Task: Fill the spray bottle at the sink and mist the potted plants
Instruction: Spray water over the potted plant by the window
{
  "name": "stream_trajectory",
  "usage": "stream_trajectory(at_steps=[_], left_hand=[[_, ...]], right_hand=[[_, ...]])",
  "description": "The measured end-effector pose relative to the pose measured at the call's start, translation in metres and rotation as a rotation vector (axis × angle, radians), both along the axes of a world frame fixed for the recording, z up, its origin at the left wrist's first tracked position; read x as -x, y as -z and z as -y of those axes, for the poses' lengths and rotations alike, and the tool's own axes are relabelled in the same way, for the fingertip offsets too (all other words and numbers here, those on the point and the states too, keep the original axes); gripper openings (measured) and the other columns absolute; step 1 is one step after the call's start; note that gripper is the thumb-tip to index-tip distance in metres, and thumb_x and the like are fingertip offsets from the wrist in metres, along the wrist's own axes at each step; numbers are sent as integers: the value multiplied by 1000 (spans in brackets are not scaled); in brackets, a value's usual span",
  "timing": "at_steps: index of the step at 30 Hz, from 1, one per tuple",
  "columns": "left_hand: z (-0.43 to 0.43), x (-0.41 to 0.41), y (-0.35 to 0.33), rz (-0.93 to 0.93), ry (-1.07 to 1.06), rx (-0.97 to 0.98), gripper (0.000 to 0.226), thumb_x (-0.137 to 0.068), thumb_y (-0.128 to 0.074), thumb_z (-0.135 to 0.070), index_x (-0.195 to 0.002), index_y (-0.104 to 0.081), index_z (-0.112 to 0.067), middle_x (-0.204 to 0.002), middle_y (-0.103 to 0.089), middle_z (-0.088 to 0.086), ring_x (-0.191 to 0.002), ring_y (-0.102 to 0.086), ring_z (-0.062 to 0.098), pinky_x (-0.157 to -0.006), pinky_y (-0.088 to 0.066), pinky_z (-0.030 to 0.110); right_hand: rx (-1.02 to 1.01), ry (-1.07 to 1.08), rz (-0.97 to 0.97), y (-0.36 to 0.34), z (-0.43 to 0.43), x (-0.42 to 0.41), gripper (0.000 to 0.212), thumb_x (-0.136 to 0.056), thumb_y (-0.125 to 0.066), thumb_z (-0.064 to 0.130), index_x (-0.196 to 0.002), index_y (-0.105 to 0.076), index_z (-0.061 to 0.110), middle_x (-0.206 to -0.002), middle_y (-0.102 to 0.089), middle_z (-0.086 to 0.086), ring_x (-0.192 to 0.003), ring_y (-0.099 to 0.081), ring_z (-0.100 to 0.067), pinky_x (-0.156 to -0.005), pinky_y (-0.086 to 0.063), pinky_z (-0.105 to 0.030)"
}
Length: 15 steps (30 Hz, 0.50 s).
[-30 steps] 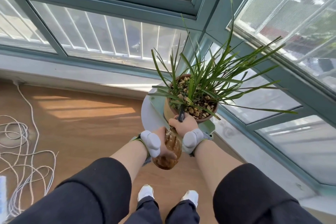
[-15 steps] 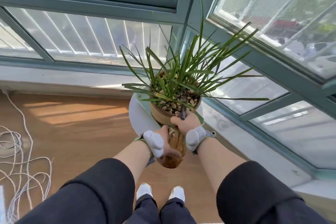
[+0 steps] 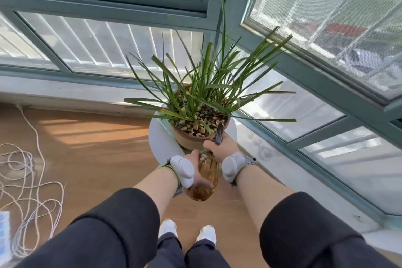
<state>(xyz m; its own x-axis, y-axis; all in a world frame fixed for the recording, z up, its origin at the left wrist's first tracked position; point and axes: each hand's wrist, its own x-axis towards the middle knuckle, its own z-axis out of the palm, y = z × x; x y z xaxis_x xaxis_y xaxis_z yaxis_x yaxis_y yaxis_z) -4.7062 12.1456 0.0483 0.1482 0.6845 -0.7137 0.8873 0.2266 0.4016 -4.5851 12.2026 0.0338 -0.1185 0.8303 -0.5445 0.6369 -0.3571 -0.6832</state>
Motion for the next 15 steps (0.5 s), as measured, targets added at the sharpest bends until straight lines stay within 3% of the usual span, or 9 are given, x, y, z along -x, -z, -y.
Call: stream_trajectory(at_steps=[4, 7, 9, 11, 13, 15], left_hand=[[0, -8, -1, -10, 4, 7, 99, -59, -73, -62, -132, -31, -11, -124, -52, 5, -107, -53, 24, -87, -46, 35], [-6, -15, -5, 36, -33, 2, 75, -75, -58, -63, -129, -41, -12, -120, -57, 7, -101, -55, 24, -77, -40, 29], [-18, -18, -11, 84, -140, -30, 53, -86, -46, -48, -124, -49, -11, -122, -58, 11, -105, -55, 30, -83, -43, 32], [-33, -18, -20, 34, -213, -134, 38, -91, -41, -27, -124, -49, -9, -123, -56, 16, -108, -54, 34, -86, -44, 34], [-46, -16, -29, -62, -201, -228, 43, -90, -42, -16, -132, -41, -8, -136, -46, 17, -120, -47, 35, -94, -42, 36], [-55, -17, -36, -105, -134, -246, 61, -89, -43, -11, -146, -21, -11, -155, -19, 9, -136, -32, 30, -109, -32, 35]], right_hand=[[-14, 13, -6, -1, -1, -9, 13, -78, -65, 26, -73, -57, 18, -65, -55, 6, -61, -50, -12, -54, -40, -24], [27, -24, -40, -8, -8, -14, 12, -76, -65, 23, -82, -61, 13, -71, -58, -2, -68, -52, -20, -68, -46, -34], [53, -87, -53, -14, -13, -20, 8, -78, -64, 20, -73, -58, 18, -68, -56, 0, -67, -51, -19, -66, -42, -31], [44, -129, -58, -20, -19, -26, 25, -78, -65, 17, -59, -52, 26, -57, -51, 7, -58, -47, -13, -56, -37, -26], [42, -157, -68, -24, -24, -29, 29, -79, -64, 15, -56, -49, 25, -55, -48, 8, -54, -44, -10, -52, -33, -25], [49, -205, -70, -27, -29, -27, 28, -79, -63, 16, -58, -46, 23, -57, -47, 5, -56, -43, -12, -54, -32, -26]])
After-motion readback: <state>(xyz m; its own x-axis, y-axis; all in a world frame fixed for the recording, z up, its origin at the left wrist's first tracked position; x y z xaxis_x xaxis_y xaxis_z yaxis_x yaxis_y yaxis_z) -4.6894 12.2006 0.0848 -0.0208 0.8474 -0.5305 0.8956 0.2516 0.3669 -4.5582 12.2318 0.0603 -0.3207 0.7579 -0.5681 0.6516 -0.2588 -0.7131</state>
